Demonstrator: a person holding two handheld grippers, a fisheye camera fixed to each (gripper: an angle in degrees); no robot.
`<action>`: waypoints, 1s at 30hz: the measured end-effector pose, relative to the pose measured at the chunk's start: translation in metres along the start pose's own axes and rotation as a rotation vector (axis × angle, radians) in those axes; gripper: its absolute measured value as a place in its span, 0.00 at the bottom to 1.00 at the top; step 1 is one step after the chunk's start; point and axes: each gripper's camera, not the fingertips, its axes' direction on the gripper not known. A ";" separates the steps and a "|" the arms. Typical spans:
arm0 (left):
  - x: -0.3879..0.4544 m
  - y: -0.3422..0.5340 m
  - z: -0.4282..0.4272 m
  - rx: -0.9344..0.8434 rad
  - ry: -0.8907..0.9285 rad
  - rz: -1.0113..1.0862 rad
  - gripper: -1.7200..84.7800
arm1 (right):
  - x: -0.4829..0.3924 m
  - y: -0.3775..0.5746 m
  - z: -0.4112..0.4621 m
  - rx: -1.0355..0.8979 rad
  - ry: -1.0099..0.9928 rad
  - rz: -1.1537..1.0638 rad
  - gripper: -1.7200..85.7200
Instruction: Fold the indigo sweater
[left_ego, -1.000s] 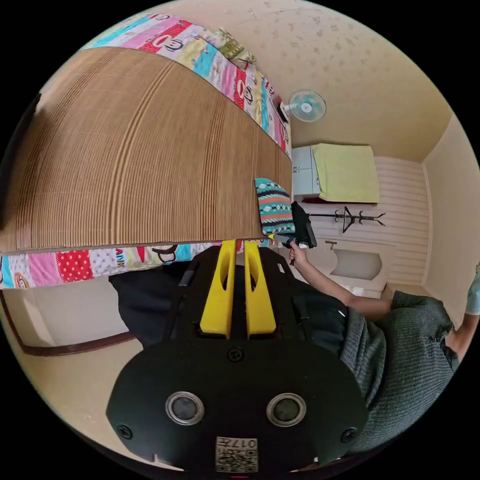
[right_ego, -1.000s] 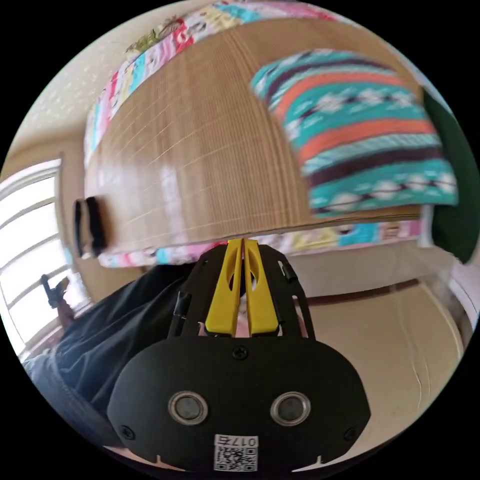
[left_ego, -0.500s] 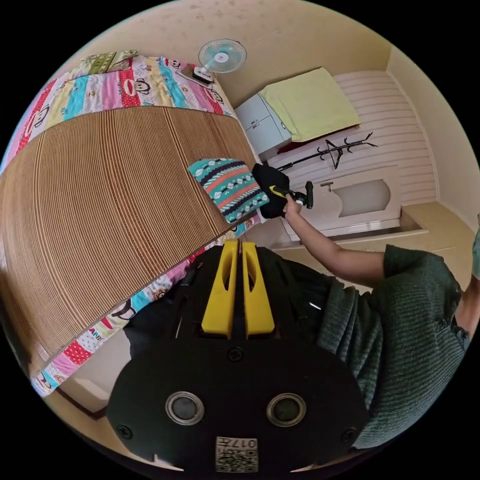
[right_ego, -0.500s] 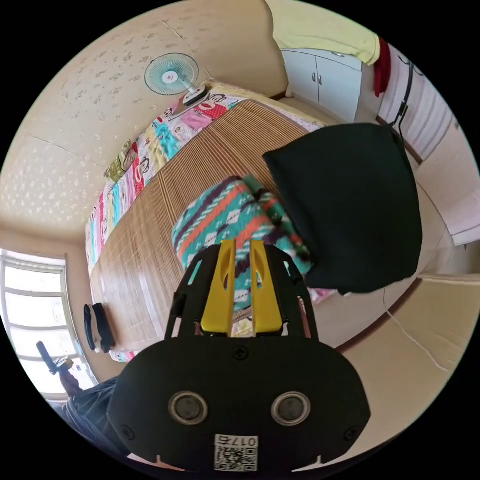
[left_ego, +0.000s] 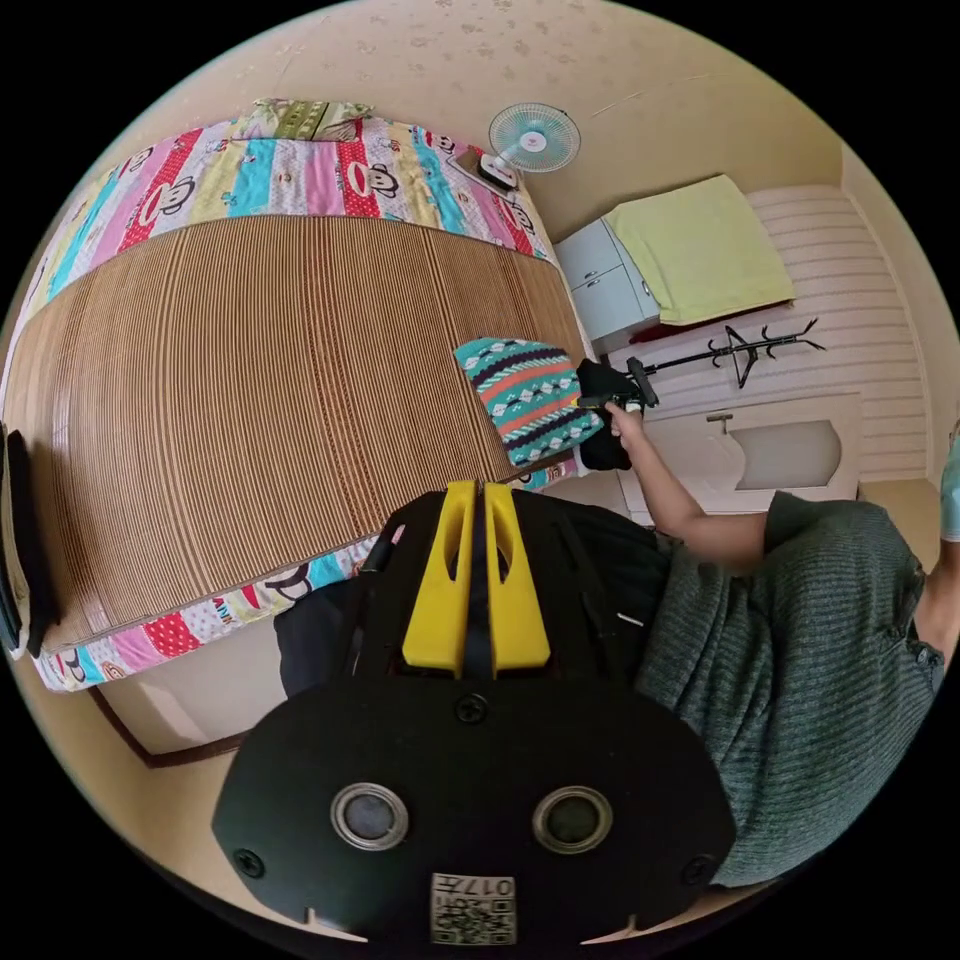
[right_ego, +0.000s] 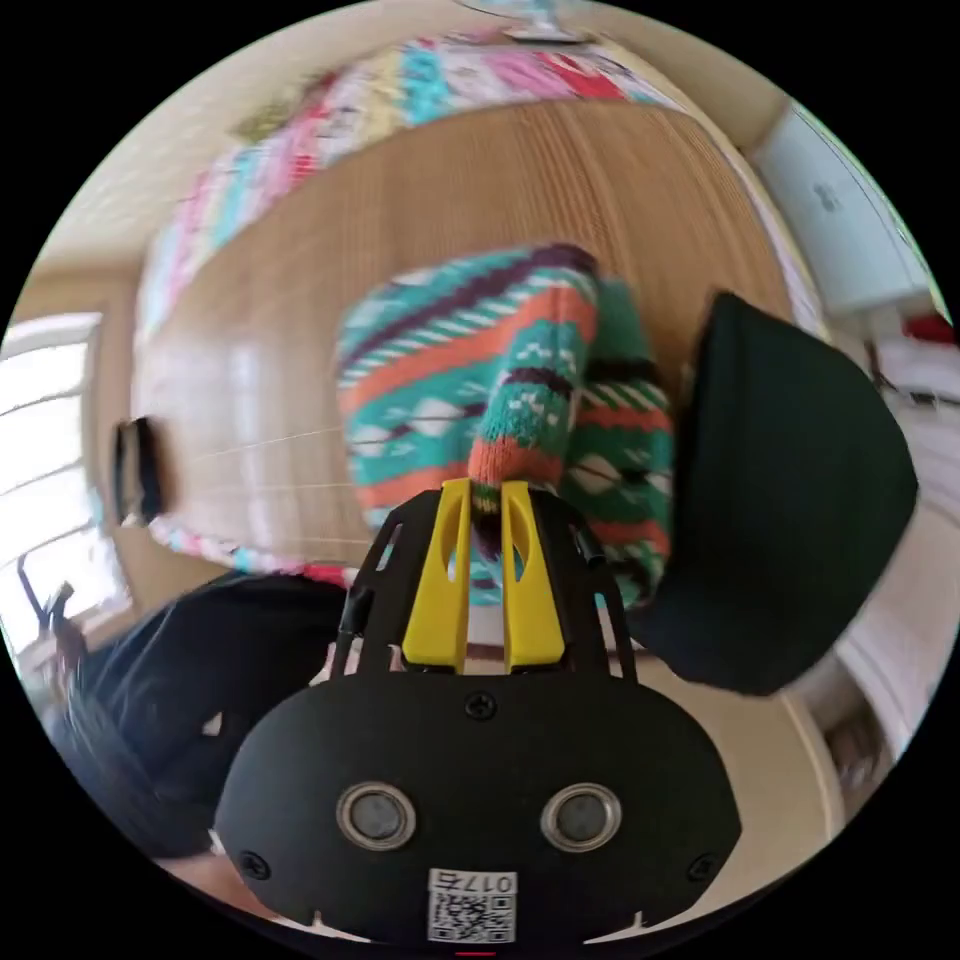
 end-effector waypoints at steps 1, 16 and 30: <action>0.000 -0.015 -0.001 -0.002 0.017 0.020 0.03 | -0.024 0.018 -0.018 0.081 -0.134 -0.126 0.07; -0.125 -0.212 0.178 -0.404 0.191 -0.418 0.23 | -0.155 0.103 0.094 -0.036 -0.636 -0.568 0.05; -0.195 -0.140 0.266 -0.174 1.386 -0.828 0.12 | -0.113 0.164 0.080 0.153 -1.025 -0.822 0.04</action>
